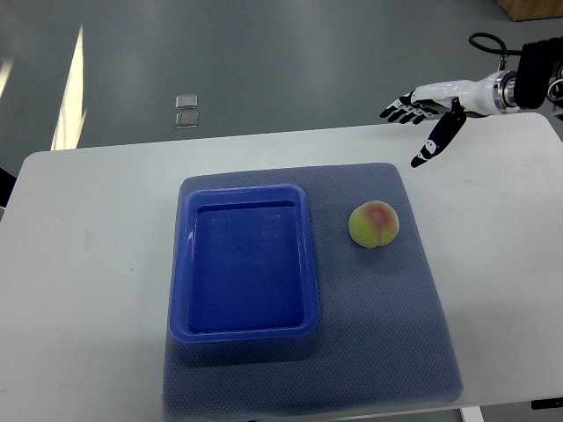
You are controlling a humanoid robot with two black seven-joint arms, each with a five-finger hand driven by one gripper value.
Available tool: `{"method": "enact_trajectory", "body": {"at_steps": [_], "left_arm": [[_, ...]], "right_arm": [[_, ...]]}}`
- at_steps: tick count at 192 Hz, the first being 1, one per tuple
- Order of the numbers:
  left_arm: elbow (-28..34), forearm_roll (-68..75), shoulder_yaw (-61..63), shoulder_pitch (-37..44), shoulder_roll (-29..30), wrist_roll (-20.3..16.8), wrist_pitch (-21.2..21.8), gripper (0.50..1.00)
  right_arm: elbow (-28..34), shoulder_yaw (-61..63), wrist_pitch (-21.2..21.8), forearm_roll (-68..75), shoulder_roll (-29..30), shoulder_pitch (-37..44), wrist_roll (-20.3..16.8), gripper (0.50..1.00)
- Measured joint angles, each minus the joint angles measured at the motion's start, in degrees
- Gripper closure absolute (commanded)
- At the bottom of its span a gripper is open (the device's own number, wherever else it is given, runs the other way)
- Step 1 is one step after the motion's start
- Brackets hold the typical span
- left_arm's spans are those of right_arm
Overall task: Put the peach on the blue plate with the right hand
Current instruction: 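Move the right hand over the table toward the peach, then lower the right hand around the peach and close the fingers, then lift the peach up and away from the mat with the right hand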
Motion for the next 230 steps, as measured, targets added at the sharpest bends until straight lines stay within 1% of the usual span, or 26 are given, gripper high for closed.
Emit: {"method": "enact_trajectory", "body": {"at_steps": [12,26,119,159,200,212,219,221,222,230], "left_arm": [[0.0,0.0,0.05,0.0,0.0,0.0,0.0,0.5],[0.0,0.0,0.1,0.01,0.0,0.01,0.0,0.5],[0.01,0.04,0.0,0.01,0.0,-0.01,0.0,0.5],[0.0,0.05,0.05,0.01,0.0,0.03,0.0,0.5],[0.0,0.05,0.05,0.01,0.0,0.03,0.0,0.5],[0.0,0.05,0.05,0.01,0.0,-0.02,0.0,0.5],[0.0,0.05,0.05,0.01,0.0,-0.02,0.0,0.5],[0.0,0.05,0.06,0.01,0.0,-0.02,0.0,0.5],[0.0,0.05,0.06,0.01,0.0,-0.02,0.0,0.5],[0.0,0.05,0.05,0.01,0.0,-0.02,0.0,0.5]], "right_arm": [[2.34,-0.19,0.11,-0.01,-0.2,-0.07,-0.54,0.57],[3.39,-0.39,0.13,-0.11,-0.07,-0.58,-1.05,0.57],[3.83,-0.64,0.0,-0.95,3.66,-7.78,-0.98,0.57],[3.96,-0.9,-3.73,-2.12,5.47,-10.17,0.2,0.572],[3.91,-1.09,-5.46,-4.57,6.56,-12.24,1.51,0.574],[3.91,-1.15,-5.83,-5.24,6.65,-12.58,1.98,0.593],[3.9,-1.23,-6.44,-6.11,6.69,-12.98,2.55,0.621],[3.9,-1.25,-6.61,-6.35,6.71,-13.08,2.68,0.621],[3.9,-1.25,-6.7,-6.47,6.71,-13.14,2.75,0.632],[3.9,-1.29,-7.4,-7.37,6.76,-13.55,3.23,0.632]]}}
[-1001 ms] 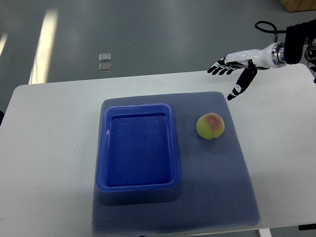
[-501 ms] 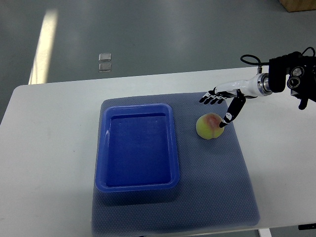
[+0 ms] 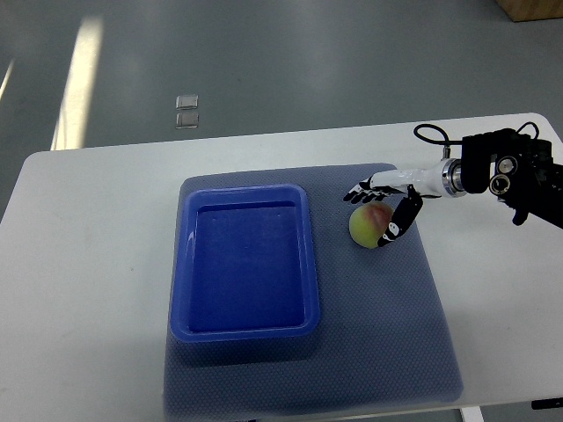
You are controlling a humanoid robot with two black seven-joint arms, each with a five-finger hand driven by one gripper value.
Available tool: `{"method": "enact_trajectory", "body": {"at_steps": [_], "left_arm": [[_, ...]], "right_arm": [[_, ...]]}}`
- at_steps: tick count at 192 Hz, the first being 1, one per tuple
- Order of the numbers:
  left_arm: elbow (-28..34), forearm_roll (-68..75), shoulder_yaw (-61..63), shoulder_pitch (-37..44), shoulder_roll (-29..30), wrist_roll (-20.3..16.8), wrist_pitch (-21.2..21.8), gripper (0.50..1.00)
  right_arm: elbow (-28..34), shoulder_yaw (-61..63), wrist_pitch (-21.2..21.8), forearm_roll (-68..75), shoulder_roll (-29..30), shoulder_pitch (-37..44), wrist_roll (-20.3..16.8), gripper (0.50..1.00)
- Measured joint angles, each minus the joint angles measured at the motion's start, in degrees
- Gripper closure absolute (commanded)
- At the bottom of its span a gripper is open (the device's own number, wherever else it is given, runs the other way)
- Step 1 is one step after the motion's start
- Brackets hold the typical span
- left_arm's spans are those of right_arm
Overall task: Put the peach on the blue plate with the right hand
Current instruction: 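Lift the peach up and away from the mat with the right hand, then carry the peach over the blue tray and lower it inside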
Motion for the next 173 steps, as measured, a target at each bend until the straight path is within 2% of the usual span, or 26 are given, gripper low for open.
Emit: {"method": "enact_trajectory", "body": {"at_steps": [1,2,9,15,16,18,23,24,25,26,29,41,44,83,129,153,173], "left_arm": [[0.0,0.0,0.0,0.0,0.0,0.0,0.0,0.5],[0.0,0.0,0.0,0.0,0.0,0.0,0.0,0.5],[0.0,0.0,0.0,0.0,0.0,0.0,0.0,0.5],[0.0,0.0,0.0,0.0,0.0,0.0,0.0,0.5],[0.0,0.0,0.0,0.0,0.0,0.0,0.0,0.5],[0.0,0.0,0.0,0.0,0.0,0.0,0.0,0.5],[0.0,0.0,0.0,0.0,0.0,0.01,0.0,0.5],[0.0,0.0,0.0,0.0,0.0,0.01,0.0,0.5],[0.0,0.0,0.0,0.0,0.0,0.01,0.0,0.5],[0.0,0.0,0.0,0.0,0.0,0.01,0.0,0.5],[0.0,0.0,0.0,0.0,0.0,0.02,0.0,0.5],[0.0,0.0,0.01,0.0,0.0,0.03,0.0,0.5],[0.0,0.0,0.02,0.0,0.0,0.04,0.0,0.5],[-0.04,0.0,0.05,-0.17,0.0,0.04,0.0,0.5],[-0.66,0.0,-0.05,-0.42,0.0,0.04,0.0,0.5],[-0.78,0.0,-0.03,-0.44,0.0,0.04,0.0,0.5],[-0.79,0.0,0.01,-0.44,0.0,0.04,0.0,0.5]], "right_arm": [[0.0,0.0,-0.08,-0.09,0.0,-0.04,0.05,0.632],[0.0,-0.01,-0.15,-0.18,0.01,-0.09,0.1,0.674],[0.0,-0.02,-0.55,-0.64,0.02,-0.32,0.36,0.699],[0.0,-0.02,-0.95,-1.02,0.05,-0.54,0.58,0.738],[0.0,-0.02,-1.0,-1.07,0.06,-0.57,0.61,0.756],[0.0,-0.02,-1.09,-1.15,0.07,-0.63,0.66,0.756],[0.0,-0.03,-1.27,-1.31,0.09,-0.77,0.75,0.817],[0.0,-0.03,-1.31,-1.33,0.1,-0.8,0.77,0.818],[0.0,-0.03,-1.35,-1.35,0.1,-0.83,0.78,0.844],[0.0,-0.03,-1.38,-1.37,0.1,-0.85,0.79,0.844],[0.0,-0.03,-1.46,-1.43,0.1,-0.93,0.82,0.889],[0.0,-0.03,-1.78,-1.72,0.13,-1.25,0.9,0.991],[0.0,-0.03,-1.86,-1.81,0.13,-1.3,0.91,1.0],[1.07,0.64,-1.38,-1.64,-1.39,-0.05,1.88,1.0],[6.9,1.53,6.48,8.44,-11.8,13.56,2.31,1.0],[9.61,1.53,7.45,13.4,-16.7,20.65,1.96,1.0],[10.6,1.31,7.54,14.3,-18.06,23.37,1.75,1.0]]}}
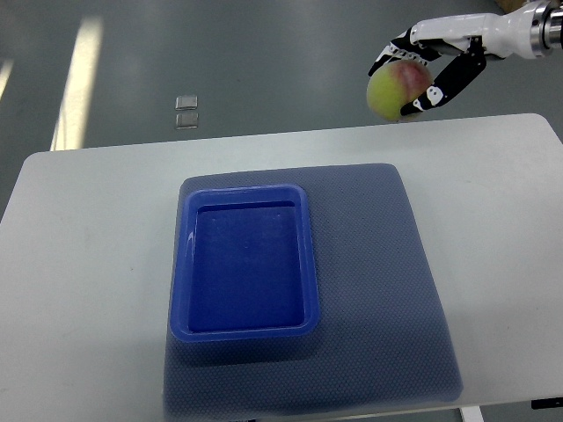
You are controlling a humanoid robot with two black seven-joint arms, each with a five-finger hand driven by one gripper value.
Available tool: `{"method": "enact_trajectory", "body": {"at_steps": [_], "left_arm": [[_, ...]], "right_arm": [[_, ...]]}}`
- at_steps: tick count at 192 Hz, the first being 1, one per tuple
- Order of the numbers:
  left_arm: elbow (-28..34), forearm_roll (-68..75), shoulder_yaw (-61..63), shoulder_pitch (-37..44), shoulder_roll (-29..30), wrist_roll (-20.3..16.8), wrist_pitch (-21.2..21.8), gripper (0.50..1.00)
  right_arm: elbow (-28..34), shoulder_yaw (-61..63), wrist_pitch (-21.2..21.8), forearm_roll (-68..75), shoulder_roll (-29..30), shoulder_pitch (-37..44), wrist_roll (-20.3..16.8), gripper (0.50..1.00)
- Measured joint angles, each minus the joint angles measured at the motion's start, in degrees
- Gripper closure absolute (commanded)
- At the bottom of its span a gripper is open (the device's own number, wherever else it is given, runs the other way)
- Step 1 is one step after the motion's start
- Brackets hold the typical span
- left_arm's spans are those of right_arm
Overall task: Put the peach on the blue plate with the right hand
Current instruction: 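Carry the peach over the blue tray and lower it inside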
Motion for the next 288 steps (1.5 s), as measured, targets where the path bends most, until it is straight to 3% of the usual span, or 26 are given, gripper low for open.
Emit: {"method": "enact_trajectory", "body": {"at_steps": [33,70,142,184,196,197,204,207,217,218,234,250,288], "left_arm": [[0.0,0.0,-0.01,-0.01,0.0,-0.05,0.0,0.5],[0.02,-0.01,0.01,-0.01,0.0,-0.05,-0.01,0.5],[0.06,-0.13,-0.13,-0.02,0.0,-0.05,-0.01,0.5],[0.09,-0.15,-0.06,0.0,0.0,-0.05,0.0,0.5],[0.1,-0.13,-0.06,0.0,0.0,-0.05,0.0,0.5],[0.1,-0.13,-0.06,0.0,0.0,-0.05,0.0,0.5],[0.13,-0.12,-0.06,0.0,0.0,-0.03,0.0,0.5],[0.15,-0.12,-0.06,0.0,0.0,-0.03,0.0,0.5],[0.17,-0.12,-0.06,0.0,0.0,-0.02,0.0,0.5],[0.17,-0.12,-0.06,0.0,0.0,-0.02,0.0,0.5],[0.18,-0.1,-0.06,0.0,0.0,0.0,0.0,0.5],[0.19,-0.09,-0.01,0.0,0.0,0.01,0.0,0.5],[0.34,-0.13,0.02,-0.01,0.0,0.0,0.0,0.5]], "right_arm": [[0.29,-0.45,0.01,0.44,2.44,1.36,-0.34,1.0],[-1.25,-3.99,-0.42,0.76,13.87,1.0,-0.59,1.0],[-15.91,-8.64,-9.6,-1.82,38.26,-6.74,-0.75,1.0],[-23.93,-9.91,-11.92,-6.98,46.25,-11.02,-0.68,1.0],[-25.08,-9.97,-12.35,-8.21,46.61,-12.06,-0.66,0.981],[-25.15,-9.98,-12.37,-8.29,46.62,-12.14,-0.66,0.955],[-25.48,-10.07,-12.47,-8.72,46.67,-12.57,-0.66,0.912],[-25.65,-10.2,-12.52,-8.91,46.7,-12.77,-0.65,0.863],[-26.08,-10.69,-12.61,-9.24,46.73,-13.14,-0.63,0.863],[-26.11,-10.74,-12.62,-9.26,46.73,-13.16,-0.63,0.711],[-26.33,-11.08,-12.66,-9.41,46.75,-13.31,-0.52,0.605],[-26.19,-10.94,-11.88,-9.05,46.76,-13.3,-0.42,0.572],[-25.03,-9.75,-9.27,-8.3,46.38,-11.71,-0.38,0.57]]}}
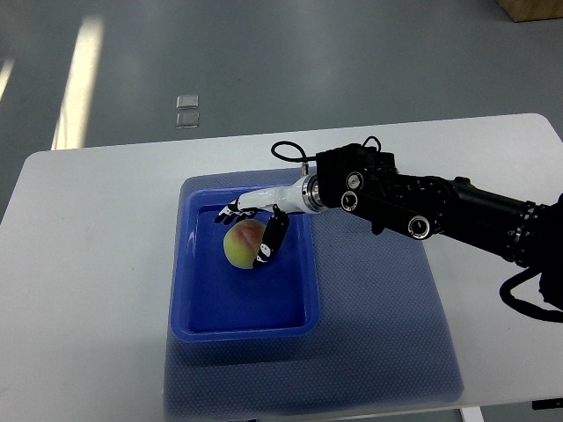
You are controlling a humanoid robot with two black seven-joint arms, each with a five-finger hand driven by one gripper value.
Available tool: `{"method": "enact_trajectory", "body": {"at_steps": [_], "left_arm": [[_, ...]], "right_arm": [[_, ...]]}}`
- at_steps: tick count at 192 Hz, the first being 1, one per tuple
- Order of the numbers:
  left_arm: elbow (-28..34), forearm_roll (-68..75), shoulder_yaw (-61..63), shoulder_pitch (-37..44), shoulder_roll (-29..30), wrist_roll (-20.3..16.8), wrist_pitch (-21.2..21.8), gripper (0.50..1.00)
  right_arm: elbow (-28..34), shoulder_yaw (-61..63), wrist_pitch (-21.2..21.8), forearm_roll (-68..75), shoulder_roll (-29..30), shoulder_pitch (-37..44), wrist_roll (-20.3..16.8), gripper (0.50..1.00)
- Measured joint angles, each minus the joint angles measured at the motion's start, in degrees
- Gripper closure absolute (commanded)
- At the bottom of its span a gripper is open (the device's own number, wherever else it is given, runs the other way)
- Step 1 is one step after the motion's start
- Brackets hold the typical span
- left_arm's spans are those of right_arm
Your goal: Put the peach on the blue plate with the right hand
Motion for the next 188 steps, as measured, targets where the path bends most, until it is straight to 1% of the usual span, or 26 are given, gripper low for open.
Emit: {"method": "enact_trajectory", "body": {"at_steps": [10,22,52,70,83,97,116,133,145,165,188], "left_arm": [[0.07,-0.04,-0.04,0.0,0.0,-0.04,0.0,0.5],[0.09,-0.05,-0.07,0.01,0.0,-0.04,0.0,0.5],[-0.1,-0.06,-0.1,-0.01,0.0,-0.04,0.0,0.5],[-0.22,-0.04,-0.09,0.02,0.0,-0.02,0.0,0.5],[-0.31,0.0,-0.1,0.01,0.0,-0.03,0.0,0.5],[-0.33,0.03,-0.1,-0.01,0.0,-0.01,0.0,0.5],[-0.35,0.06,-0.1,-0.01,0.0,-0.01,0.0,0.5],[-0.4,0.11,-0.09,0.01,0.0,0.01,0.0,0.5],[-0.42,0.12,-0.09,0.01,0.0,0.01,0.0,0.5],[-0.43,0.13,-0.05,0.01,0.0,0.01,0.0,0.5],[-0.43,0.13,0.0,0.0,0.0,0.01,0.0,0.5]], "right_arm": [[0.7,1.13,0.32,0.2,-1.07,0.9,0.01,0.57],[2.04,4.49,0.73,1.03,-3.77,2.23,0.03,0.57],[3.96,16.88,1.28,8.27,-9.8,3.04,0.14,0.57],[3.96,25.57,1.01,16.11,-12.52,0.88,0.35,0.57],[3.68,33.74,0.62,24.46,-13.39,-4.32,0.42,0.57],[3.61,42.17,0.36,33.71,-13.32,-11.06,0.43,0.57],[3.41,49.5,0.09,43.49,-12.2,-18.81,0.56,0.57],[2.09,54.0,0.02,51.05,-10.16,-23.95,2.08,0.57],[0.22,55.62,0.01,55.19,-8.67,-26.42,4.0,0.57],[-3.11,56.32,0.02,58.87,-7.25,-28.26,7.15,0.57],[-6.13,56.42,0.3,60.08,-5.6,-29.06,9.09,0.57]]}}
